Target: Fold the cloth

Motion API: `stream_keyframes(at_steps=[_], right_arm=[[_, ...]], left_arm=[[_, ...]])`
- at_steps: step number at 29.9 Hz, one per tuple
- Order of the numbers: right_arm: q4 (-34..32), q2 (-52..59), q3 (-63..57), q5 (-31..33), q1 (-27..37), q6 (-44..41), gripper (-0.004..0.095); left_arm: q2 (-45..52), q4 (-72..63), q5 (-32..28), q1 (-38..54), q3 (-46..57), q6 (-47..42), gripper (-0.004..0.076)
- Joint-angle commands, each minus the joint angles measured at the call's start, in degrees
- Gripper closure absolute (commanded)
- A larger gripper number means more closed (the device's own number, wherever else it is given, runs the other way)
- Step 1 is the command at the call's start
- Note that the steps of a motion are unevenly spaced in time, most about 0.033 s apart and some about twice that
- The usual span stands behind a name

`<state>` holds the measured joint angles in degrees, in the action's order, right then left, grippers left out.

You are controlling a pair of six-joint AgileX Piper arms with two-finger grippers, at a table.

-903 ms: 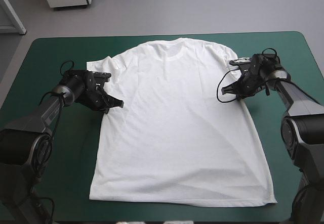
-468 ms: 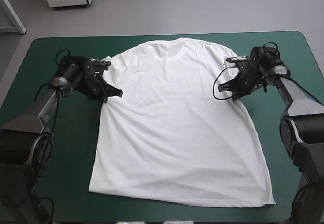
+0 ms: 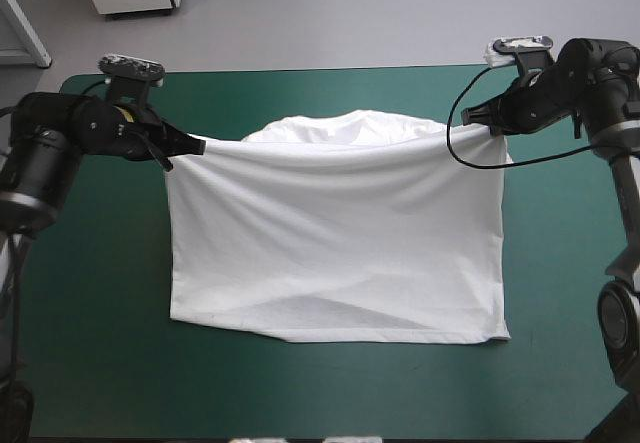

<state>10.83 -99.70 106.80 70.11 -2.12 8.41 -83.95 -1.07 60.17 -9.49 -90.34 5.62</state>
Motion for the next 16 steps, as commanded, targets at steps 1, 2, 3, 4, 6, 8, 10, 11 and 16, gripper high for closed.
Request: stream_keyframes(at_steps=[1, 2, 3, 4, 6, 8, 10, 11, 16], right_arm=[[1.5, 6.6, 3.6, -0.7, 0.5, 0.1, 0.0925], [1.5, 7.9, 4.1, -0.7, 0.5, 0.1, 0.0925], [1.5, 9.0, 4.3, -0.7, 0.5, 0.0, 0.0925], [1.5, 10.5, 4.8, -0.8, 0.5, -0.1, 0.0925], [1.6, 12.8, 6.0, -0.9, 0.5, -0.1, 0.0925], [2.1, 15.3, 7.1, -1.5, 0.5, -0.3, 0.0925], [3.6, 17.5, 7.8, -2.9, 0.5, -0.3, 0.0925], [4.2, 18.3, 8.3, -3.4, 0.5, -0.3, 0.0925], [6.1, 19.8, 11.1, -6.4, 0.5, -0.3, 0.0925]], left_arm=[[7.8, 1.1, -3.8, -0.3, -2.6, -0.2, 0.0733], [8.9, 1.1, -3.8, -0.3, -3.0, -0.2, 0.0733], [9.8, 1.5, -3.8, -0.3, -3.5, -0.2, 0.0733], [11.2, 1.8, -4.0, -0.3, -4.4, -0.2, 0.0733], [12.9, 1.7, -4.4, -0.3, -6.3, -0.2, 0.0733], [14.2, 1.6, -5.0, -0.3, -8.9, -0.2, 0.0733], [15.1, 1.1, -5.8, -0.3, -11.8, -0.2, 0.0733], [15.2, 1.1, -6.1, -0.3, -13.1, -0.2, 0.0733], [14.8, -2.8, -9.5, -0.3, -18.7, 0.3, 0.0733]])
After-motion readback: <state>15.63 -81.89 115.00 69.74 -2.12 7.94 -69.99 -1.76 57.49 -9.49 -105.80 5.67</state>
